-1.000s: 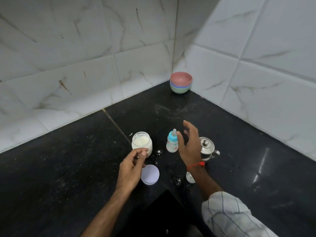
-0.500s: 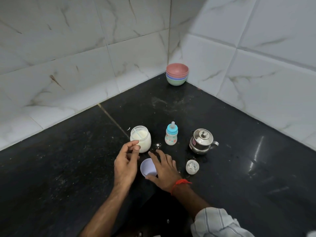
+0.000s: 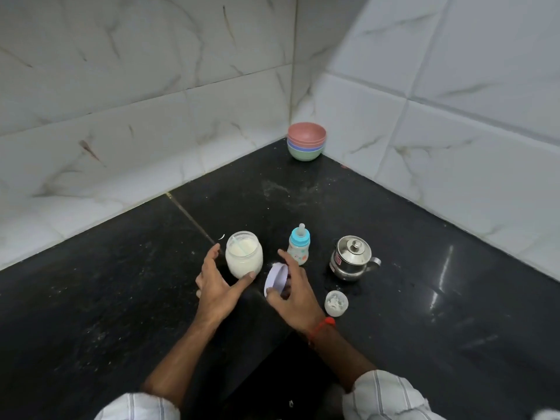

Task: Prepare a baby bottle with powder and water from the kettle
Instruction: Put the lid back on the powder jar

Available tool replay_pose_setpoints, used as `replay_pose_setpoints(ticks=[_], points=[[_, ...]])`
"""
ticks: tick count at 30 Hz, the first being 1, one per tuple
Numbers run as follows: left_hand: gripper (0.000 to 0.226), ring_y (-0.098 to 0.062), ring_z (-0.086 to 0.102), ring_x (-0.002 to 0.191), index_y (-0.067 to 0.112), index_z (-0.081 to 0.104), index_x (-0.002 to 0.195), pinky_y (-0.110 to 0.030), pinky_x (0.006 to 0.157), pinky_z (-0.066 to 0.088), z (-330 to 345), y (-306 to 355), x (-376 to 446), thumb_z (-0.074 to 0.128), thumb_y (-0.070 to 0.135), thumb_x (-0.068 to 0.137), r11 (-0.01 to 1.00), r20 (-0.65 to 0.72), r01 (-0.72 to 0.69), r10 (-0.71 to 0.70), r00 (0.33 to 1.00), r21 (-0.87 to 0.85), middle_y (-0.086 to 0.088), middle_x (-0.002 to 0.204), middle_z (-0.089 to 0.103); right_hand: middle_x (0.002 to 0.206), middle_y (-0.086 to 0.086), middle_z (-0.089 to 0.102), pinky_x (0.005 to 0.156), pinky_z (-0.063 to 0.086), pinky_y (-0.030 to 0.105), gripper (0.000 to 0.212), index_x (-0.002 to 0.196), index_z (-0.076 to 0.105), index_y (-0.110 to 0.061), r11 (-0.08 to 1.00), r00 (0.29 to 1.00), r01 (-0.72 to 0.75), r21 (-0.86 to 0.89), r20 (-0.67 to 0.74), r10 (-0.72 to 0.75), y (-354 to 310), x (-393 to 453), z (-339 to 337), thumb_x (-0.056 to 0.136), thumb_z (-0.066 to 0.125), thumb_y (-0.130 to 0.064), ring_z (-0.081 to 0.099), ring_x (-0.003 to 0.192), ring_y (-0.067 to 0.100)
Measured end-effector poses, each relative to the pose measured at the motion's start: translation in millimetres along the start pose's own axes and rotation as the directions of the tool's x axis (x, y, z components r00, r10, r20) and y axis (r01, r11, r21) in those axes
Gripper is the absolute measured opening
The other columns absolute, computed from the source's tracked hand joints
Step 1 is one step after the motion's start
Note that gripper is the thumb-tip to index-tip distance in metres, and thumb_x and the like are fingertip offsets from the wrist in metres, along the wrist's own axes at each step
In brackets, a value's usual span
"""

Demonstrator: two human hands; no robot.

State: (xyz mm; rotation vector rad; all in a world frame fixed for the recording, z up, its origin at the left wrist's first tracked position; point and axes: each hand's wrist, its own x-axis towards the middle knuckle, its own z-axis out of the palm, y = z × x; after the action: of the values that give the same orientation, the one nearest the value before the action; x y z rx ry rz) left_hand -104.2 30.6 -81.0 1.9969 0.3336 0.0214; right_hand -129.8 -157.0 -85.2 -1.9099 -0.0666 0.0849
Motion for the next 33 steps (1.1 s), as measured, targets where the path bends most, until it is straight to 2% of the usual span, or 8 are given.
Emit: replay_pose_setpoints(ticks=[3,7,14,18,20,26,31,33], points=[[0.124,-0.026,0.02,0.151,0.049,0.013,0.152,-0.053,0.121,0.015,9.4,-1.1,15.5,0.093,0.056,0.058,0.999,0.048,0.025,-0.027,0.998,0.029,0.0,0.164,0.03,0.133,-0.002,0.051,0.096,0.053,0.022,0.059,0.13,0.05,-0.049,0.984,0.996,0.02,0.176,-0.087,-0.005,-13.2,3.9,-11.6,0.077,0.067,-0.031,0.063,0.117,0.014],[0.118,-0.029,0.029,0.148,0.044,0.023,0.151,-0.054,0.119,0.022,23.8,-1.0,32.5,0.095,0.051,0.058,0.998,0.039,0.003,-0.006,0.999,0.064,-0.006,0.156,0.039,0.115,0.004,0.069,0.093,0.059,0.041,0.03,0.103,0.057,-0.038,0.955,0.988,-0.015,0.297,-0.142,0.059,-27.6,6.4,-25.0,0.08,0.077,-0.036,0.071,0.104,0.022],[0.094,-0.021,0.051,0.132,0.038,0.036,0.138,-0.052,0.116,0.037,23.5,-8.6,28.8,0.094,0.042,0.064,0.989,-0.034,-0.145,0.146,0.989,0.039,0.004,0.141,0.053,0.117,0.008,0.072,0.095,0.055,0.053,0.036,0.087,0.057,-0.028,0.936,0.962,0.033,0.35,-0.266,0.065,-38.7,7.3,-26.9,0.073,0.084,-0.048,0.07,0.112,0.026],[0.089,-0.012,0.052,0.126,0.034,0.044,0.139,-0.041,0.106,0.05,19.5,-1.3,-8.5,0.094,0.026,0.065,0.937,0.002,-0.348,0.349,0.937,-0.036,0.014,0.133,0.046,0.124,0.001,0.071,0.1,0.055,0.039,0.029,0.095,0.057,-0.023,0.926,0.971,0.121,0.357,-0.237,-0.036,-44.9,6.4,-31.0,0.084,0.084,-0.024,0.068,0.12,0.015],[0.088,-0.01,0.05,0.128,0.037,0.046,0.137,-0.034,0.102,0.051,19.4,3.5,-22.4,0.094,0.022,0.065,0.909,0.01,-0.413,0.414,0.91,-0.051,0.022,0.132,0.043,0.126,-0.003,0.069,0.101,0.054,0.035,0.031,0.107,0.061,-0.023,0.941,0.976,0.162,0.297,-0.191,-0.108,-51.6,4.4,-34.0,0.085,0.083,-0.024,0.067,0.122,0.015],[0.091,-0.01,0.052,0.129,0.032,0.046,0.142,-0.011,0.098,0.046,13.2,19.8,-49.4,0.094,0.026,0.066,0.862,0.018,-0.5,0.503,0.864,-0.083,0.012,0.136,0.046,0.139,-0.011,0.062,0.111,0.049,0.045,0.054,0.139,0.059,-0.023,0.956,0.957,0.288,0.054,-0.065,-0.284,-58.8,-7.3,-43.8,0.089,0.079,-0.028,0.055,0.135,0.021],[0.095,-0.009,0.05,0.135,0.035,0.041,0.147,-0.021,0.102,0.048,10.5,36.5,-61.5,0.089,0.042,0.065,0.856,0.021,-0.509,0.512,0.859,-0.089,0.014,0.143,0.042,0.146,-0.018,0.056,0.117,0.043,0.045,0.067,0.149,0.05,-0.025,0.951,0.951,0.309,-0.031,0.035,-0.308,-64.1,-16.4,-55.4,0.089,0.078,-0.032,0.05,0.142,0.015],[0.102,-0.001,0.046,0.137,0.04,0.033,0.15,-0.013,0.102,0.044,10.3,42.4,-64.7,0.089,0.046,0.065,0.858,0.044,-0.507,0.511,0.858,-0.08,0.022,0.146,0.037,0.15,-0.016,0.052,0.119,0.042,0.042,0.072,0.153,0.044,-0.029,0.94,0.945,0.325,-0.106,0.088,-0.316,-68.7,-18.8,-64.4,0.09,0.078,-0.029,0.046,0.144,0.012]])
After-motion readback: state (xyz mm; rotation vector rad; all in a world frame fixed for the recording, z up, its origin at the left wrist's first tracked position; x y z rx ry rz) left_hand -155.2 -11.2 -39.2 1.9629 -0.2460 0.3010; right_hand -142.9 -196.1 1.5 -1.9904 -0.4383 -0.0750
